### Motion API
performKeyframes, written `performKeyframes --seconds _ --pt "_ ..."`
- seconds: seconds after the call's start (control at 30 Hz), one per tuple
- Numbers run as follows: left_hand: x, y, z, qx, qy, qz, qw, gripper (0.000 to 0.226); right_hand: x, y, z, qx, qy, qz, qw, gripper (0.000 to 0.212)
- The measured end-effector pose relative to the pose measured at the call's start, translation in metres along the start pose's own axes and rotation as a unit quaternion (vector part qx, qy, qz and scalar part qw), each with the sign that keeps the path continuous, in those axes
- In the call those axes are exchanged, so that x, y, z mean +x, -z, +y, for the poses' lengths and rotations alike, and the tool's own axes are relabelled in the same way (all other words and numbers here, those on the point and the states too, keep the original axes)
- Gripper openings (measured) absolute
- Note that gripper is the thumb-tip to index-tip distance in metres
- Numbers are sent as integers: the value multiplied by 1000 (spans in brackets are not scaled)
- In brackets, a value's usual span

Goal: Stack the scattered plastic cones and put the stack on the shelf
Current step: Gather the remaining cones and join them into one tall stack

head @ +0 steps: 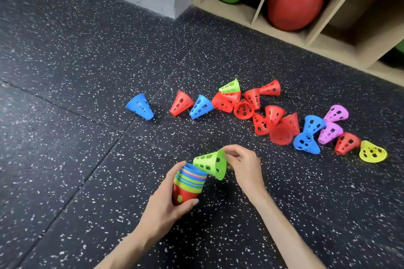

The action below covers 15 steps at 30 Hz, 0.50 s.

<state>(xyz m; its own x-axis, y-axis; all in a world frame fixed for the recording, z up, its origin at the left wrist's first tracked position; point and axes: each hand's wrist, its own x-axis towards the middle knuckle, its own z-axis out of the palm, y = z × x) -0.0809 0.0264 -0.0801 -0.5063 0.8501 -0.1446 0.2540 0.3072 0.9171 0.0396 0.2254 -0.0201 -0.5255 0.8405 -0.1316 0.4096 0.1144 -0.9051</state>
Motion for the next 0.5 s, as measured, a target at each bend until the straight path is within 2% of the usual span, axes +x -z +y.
performKeyframes --seconds 0.2,0.43,0.5 --pt "-2 -3 -1 9 -11 -37 999 95 10 -10 -3 -64 -6 -85 994 28" --pt "-2 -3 -4 7 -11 -29 999 99 -3 -18 -5 -138 -10 -143 980 22" --pt "-2 -4 -6 3 -11 -28 1000 100 -14 -20 -6 -151 -27 -153 976 31"
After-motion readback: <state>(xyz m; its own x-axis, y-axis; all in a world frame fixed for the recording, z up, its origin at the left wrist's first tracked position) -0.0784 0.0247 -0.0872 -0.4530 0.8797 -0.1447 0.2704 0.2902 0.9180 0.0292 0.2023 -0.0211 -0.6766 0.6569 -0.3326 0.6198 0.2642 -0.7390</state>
